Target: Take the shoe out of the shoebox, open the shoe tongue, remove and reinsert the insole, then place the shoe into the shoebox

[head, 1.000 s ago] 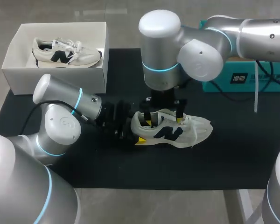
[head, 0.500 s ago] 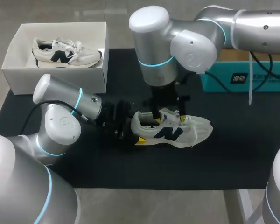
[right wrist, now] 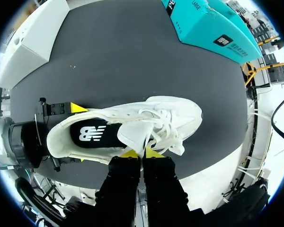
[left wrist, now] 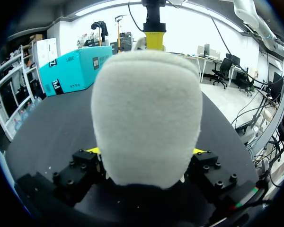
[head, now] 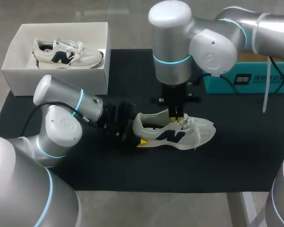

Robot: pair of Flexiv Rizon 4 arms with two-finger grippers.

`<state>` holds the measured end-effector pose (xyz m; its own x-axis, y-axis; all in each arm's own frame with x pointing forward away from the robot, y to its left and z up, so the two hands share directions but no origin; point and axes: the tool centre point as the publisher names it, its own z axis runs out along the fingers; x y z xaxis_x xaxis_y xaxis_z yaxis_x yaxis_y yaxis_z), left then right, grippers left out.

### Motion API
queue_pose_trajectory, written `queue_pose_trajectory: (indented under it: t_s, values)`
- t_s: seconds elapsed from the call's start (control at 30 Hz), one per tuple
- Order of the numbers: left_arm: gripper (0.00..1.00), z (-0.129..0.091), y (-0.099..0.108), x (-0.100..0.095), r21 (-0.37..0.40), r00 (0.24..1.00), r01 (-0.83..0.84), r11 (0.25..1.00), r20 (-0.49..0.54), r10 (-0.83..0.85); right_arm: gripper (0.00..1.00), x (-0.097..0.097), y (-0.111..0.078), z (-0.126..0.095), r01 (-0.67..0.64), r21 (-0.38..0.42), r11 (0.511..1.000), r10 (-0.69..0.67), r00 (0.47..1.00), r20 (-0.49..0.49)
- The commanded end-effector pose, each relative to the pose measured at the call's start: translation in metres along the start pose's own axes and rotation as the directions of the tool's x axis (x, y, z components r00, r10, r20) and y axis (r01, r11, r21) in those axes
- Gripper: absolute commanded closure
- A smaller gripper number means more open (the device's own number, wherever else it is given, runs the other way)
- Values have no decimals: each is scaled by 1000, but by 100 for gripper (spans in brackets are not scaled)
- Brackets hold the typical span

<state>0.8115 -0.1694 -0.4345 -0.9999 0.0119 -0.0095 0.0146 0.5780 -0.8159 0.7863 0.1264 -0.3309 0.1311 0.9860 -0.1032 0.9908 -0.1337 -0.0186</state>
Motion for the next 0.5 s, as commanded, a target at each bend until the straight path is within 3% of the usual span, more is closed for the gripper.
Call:
queue_pose_trajectory:
  t_s: [0.03, 0.5]
  values:
    - [100, 0, 2, 0, -1, 1000, -1, 1000, 1, 1, 100, -20, -4, -1, -26, -10, 1000, 25, 994, -107]
    - [100, 0, 2, 0, -1, 1000, -1, 1000, 1, 1, 100, -57, -9, -7, -107, 10, 994, 107, 969, -221]
